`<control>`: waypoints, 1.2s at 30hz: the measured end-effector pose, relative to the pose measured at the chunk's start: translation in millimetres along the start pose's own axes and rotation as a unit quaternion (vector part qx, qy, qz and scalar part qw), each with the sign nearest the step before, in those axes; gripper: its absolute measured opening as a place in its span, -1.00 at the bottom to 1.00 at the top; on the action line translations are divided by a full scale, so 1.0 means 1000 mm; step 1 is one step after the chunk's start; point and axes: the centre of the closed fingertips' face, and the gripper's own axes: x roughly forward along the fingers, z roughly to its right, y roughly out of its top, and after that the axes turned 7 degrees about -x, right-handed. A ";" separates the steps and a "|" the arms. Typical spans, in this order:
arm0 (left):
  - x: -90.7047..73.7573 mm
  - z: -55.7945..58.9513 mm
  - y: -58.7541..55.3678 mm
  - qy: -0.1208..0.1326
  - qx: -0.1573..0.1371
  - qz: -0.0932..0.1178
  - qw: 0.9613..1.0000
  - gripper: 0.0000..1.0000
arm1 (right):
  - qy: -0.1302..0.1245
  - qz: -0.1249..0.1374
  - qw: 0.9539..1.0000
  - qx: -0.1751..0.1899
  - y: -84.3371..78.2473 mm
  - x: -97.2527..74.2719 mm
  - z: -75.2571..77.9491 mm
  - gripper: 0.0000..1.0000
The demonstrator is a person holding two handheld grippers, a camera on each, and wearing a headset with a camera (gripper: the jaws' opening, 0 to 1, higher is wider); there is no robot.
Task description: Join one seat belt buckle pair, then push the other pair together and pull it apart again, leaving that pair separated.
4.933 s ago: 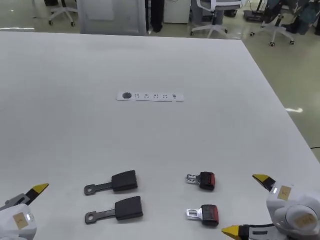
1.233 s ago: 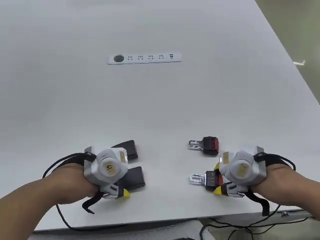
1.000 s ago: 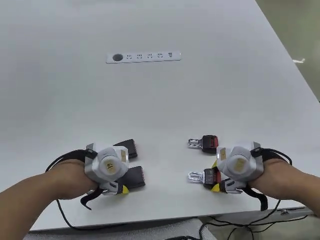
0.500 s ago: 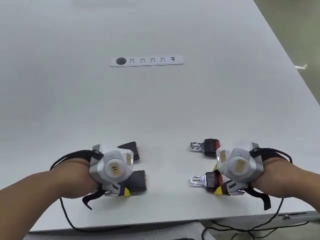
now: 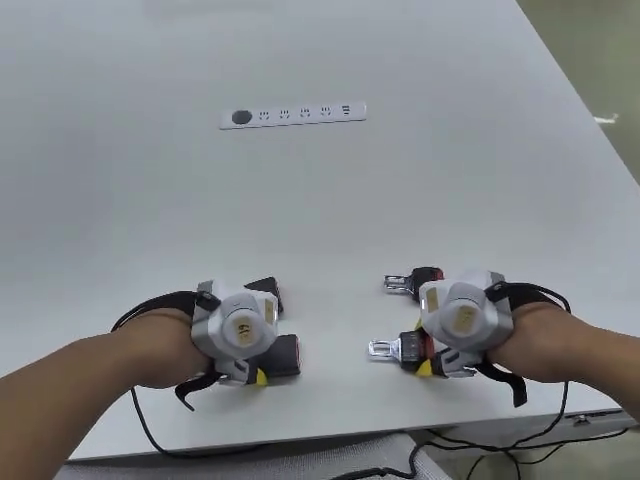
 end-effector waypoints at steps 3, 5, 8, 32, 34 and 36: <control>0.000 0.000 0.000 0.001 -0.001 -0.002 1.000 -0.32 | -0.003 0.003 1.000 0.001 0.008 0.003 0.000 -0.35; 0.000 0.000 0.000 0.002 -0.002 -0.002 1.000 -0.32 | -0.005 0.007 1.000 0.003 0.016 0.006 -0.001 -0.35; 0.000 0.000 0.000 0.002 -0.002 0.000 1.000 -0.32 | -0.005 0.012 1.000 -0.001 0.029 0.010 -0.003 -0.35; 0.000 -0.001 0.002 -0.005 0.005 0.000 1.000 -0.33 | 0.004 0.018 0.999 -0.028 0.087 0.034 0.002 -0.35; 0.000 -0.001 0.002 -0.006 0.005 -0.001 1.000 -0.33 | 0.003 0.018 0.999 -0.034 0.087 0.033 0.002 -0.35; 0.000 0.000 0.002 -0.007 0.005 -0.003 1.000 -0.33 | 0.003 0.019 0.999 -0.041 0.089 0.033 0.000 -0.35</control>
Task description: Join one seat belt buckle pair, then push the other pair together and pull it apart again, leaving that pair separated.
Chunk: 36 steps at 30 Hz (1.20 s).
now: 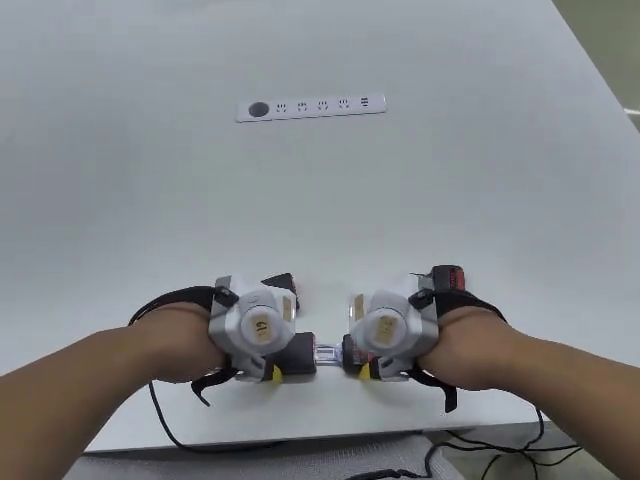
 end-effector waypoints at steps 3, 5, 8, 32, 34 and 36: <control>0.000 0.000 0.001 -0.002 0.008 -0.006 1.000 -0.33 | -0.002 0.005 1.000 -0.003 0.006 0.002 -0.002 -0.35; 0.000 0.000 0.001 -0.002 0.009 -0.009 1.000 -0.33 | -0.004 0.009 1.000 -0.003 0.008 0.003 -0.001 -0.35; 0.000 0.001 0.000 -0.002 0.009 -0.010 1.000 -0.33 | -0.001 0.011 1.000 -0.003 0.008 0.004 0.001 -0.36; 0.000 0.000 -0.001 -0.001 0.009 -0.011 1.000 -0.35 | 0.009 0.029 1.000 0.001 0.029 0.012 0.007 -0.41; -0.001 -0.002 -0.004 0.003 0.011 -0.013 1.000 -0.35 | 0.003 0.023 1.000 0.016 0.029 0.012 0.009 -0.42; -0.002 -0.002 -0.003 -0.002 0.013 -0.001 1.000 -0.35 | 0.005 0.036 0.999 0.003 0.033 0.013 0.007 -0.42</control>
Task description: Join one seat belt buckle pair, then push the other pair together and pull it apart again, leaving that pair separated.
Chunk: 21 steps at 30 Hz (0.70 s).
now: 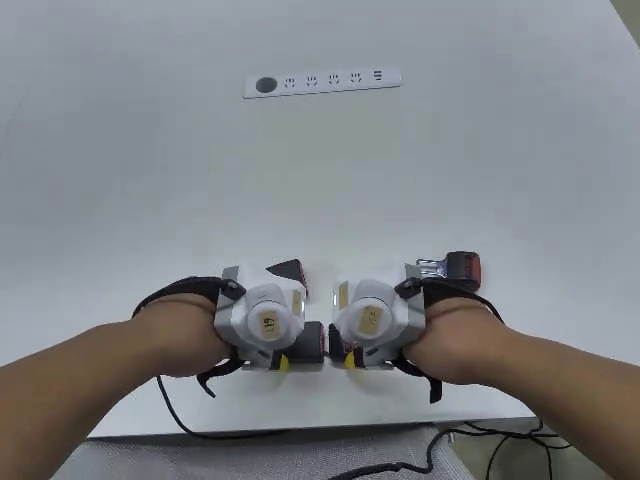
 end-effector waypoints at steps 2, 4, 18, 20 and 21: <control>0.000 0.000 0.001 0.000 -0.003 0.005 1.000 -0.35 | -0.003 0.004 1.000 0.006 -0.001 -0.001 0.000 -0.42; 0.001 0.000 0.002 0.001 -0.003 0.004 1.000 -0.35 | -0.005 0.003 1.000 0.006 -0.001 -0.001 -0.001 -0.42; 0.000 0.001 0.001 0.005 -0.022 0.023 0.999 -0.37 | -0.001 0.027 1.000 0.004 -0.008 -0.004 -0.002 -0.42; 0.000 0.001 0.002 0.005 -0.020 0.024 1.000 -0.37 | 0.001 0.026 1.000 0.004 -0.008 -0.003 -0.002 -0.42; 0.000 0.001 0.002 0.005 -0.020 0.024 1.000 -0.37 | 0.001 0.026 1.000 0.004 -0.007 -0.004 -0.002 -0.42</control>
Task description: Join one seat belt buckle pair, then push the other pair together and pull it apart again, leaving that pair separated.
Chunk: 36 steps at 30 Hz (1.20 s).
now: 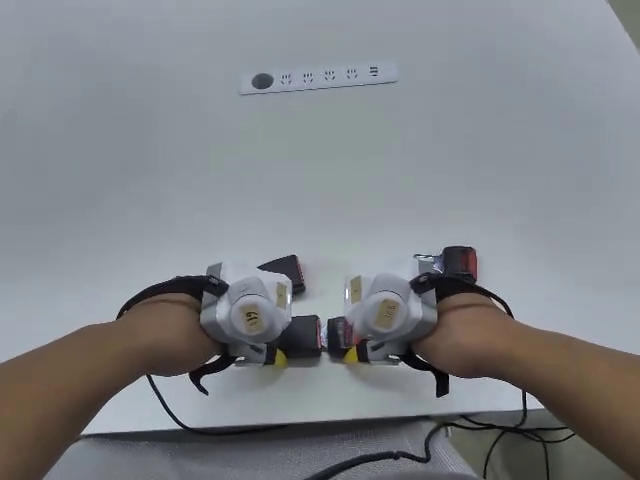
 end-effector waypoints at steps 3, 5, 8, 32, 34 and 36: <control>0.000 0.000 0.000 0.000 0.000 0.000 1.000 -0.37 | 0.000 0.001 1.000 -0.003 -0.001 0.000 0.000 -0.41; 0.000 0.000 0.000 0.001 -0.001 0.001 1.000 -0.36 | 0.002 0.001 1.000 -0.004 -0.001 0.001 0.001 -0.41; 0.000 0.000 0.000 0.001 -0.004 0.000 1.000 -0.36 | 0.005 0.001 1.000 -0.003 0.000 0.000 0.001 -0.41; -0.004 -0.002 0.000 0.012 -0.002 -0.016 1.000 -0.31 | -0.009 0.003 1.000 -0.011 0.001 -0.004 0.002 -0.29; -0.009 -0.003 0.004 0.021 -0.013 -0.005 1.000 -0.30 | -0.012 0.007 1.000 -0.006 0.002 -0.008 0.001 -0.27; -0.014 -0.004 0.005 0.028 -0.020 0.000 0.999 -0.29 | -0.015 0.012 1.000 -0.002 0.003 -0.013 0.001 -0.28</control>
